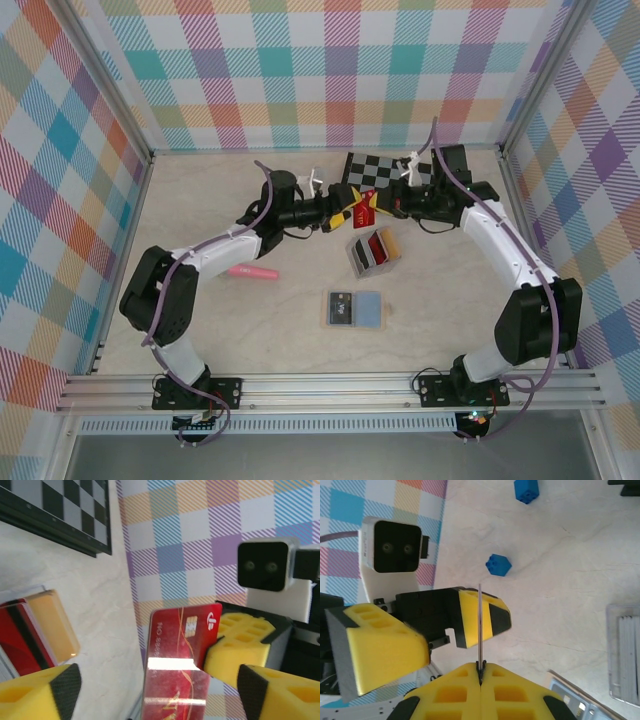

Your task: Put the credit cards into the card holder

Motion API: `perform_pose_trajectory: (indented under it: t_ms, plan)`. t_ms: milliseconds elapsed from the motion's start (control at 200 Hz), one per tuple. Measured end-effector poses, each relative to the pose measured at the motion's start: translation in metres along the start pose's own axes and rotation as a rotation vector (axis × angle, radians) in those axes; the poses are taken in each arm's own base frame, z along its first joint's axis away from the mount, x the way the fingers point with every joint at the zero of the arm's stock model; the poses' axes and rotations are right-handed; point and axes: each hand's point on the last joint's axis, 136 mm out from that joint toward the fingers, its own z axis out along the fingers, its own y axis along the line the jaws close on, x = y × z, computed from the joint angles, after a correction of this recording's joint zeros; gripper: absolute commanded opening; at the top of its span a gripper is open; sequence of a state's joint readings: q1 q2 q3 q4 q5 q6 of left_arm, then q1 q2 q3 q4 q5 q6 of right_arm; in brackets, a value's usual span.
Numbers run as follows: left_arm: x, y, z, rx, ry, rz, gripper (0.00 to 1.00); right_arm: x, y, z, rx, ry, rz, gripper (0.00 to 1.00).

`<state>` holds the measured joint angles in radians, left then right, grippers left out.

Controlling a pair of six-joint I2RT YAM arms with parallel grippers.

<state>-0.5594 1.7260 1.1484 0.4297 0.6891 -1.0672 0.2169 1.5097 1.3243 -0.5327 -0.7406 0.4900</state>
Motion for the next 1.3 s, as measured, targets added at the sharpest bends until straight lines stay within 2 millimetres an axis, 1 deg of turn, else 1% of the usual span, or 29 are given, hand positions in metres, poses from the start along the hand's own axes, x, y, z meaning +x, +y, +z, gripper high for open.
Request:
perform_pose_trajectory:
  t_ms: [165, 245, 400, 460, 535, 600, 695, 700, 735, 810, 965, 1030, 1110, 1210, 1305]
  plan:
    - [0.001, -0.013, 0.003, 0.078, 0.025, 0.001, 0.52, -0.001, 0.007, -0.004, -0.064, 0.012, 0.017, 0.05]
    - [0.001, -0.019, 0.004, 0.110, 0.034, 0.002, 0.44, -0.001, 0.011, -0.004, -0.094, 0.020, 0.018, 0.05]
    - [0.001, -0.029, 0.003, 0.152, 0.043, -0.006, 0.21, -0.001, 0.012, -0.001, -0.132, 0.042, 0.026, 0.07]
    - [0.001, -0.029, 0.004, 0.156, 0.043, -0.010, 0.11, -0.001, 0.012, -0.001, -0.138, 0.044, 0.026, 0.09]
    - [0.001, -0.028, 0.004, 0.161, 0.045, -0.015, 0.00, -0.003, 0.009, -0.002, -0.130, 0.038, 0.034, 0.14]
    - [0.000, -0.032, 0.004, 0.176, 0.041, -0.010, 0.00, -0.003, 0.006, -0.001, -0.126, 0.041, 0.047, 0.20]
    - [-0.001, -0.032, 0.004, 0.176, 0.038, -0.026, 0.00, -0.002, 0.004, 0.000, -0.126, 0.042, 0.054, 0.29]
    - [-0.001, -0.032, 0.004, 0.177, 0.037, -0.025, 0.00, -0.002, 0.004, 0.000, -0.125, 0.042, 0.054, 0.31]
    - [-0.001, -0.033, 0.004, 0.181, 0.035, -0.028, 0.00, -0.001, 0.004, 0.000, -0.125, 0.044, 0.059, 0.34]
    - [-0.002, -0.034, 0.004, 0.191, 0.032, -0.036, 0.00, 0.000, 0.003, 0.001, -0.131, 0.048, 0.069, 0.38]
    - [-0.004, -0.036, 0.005, 0.215, 0.026, -0.060, 0.00, -0.001, 0.004, 0.004, -0.152, 0.057, 0.074, 0.37]
    - [-0.005, -0.034, 0.006, 0.221, 0.026, -0.075, 0.04, -0.002, 0.003, 0.006, -0.158, 0.061, 0.079, 0.29]
    - [-0.005, -0.031, 0.008, 0.226, 0.027, -0.098, 0.07, -0.003, 0.002, 0.007, -0.161, 0.063, 0.087, 0.25]
    - [-0.006, -0.028, 0.010, 0.235, 0.029, -0.125, 0.12, -0.004, 0.000, 0.007, -0.152, 0.057, 0.093, 0.20]
    - [-0.006, -0.029, 0.009, 0.243, 0.030, -0.141, 0.14, -0.005, -0.002, 0.008, -0.140, 0.050, 0.097, 0.21]
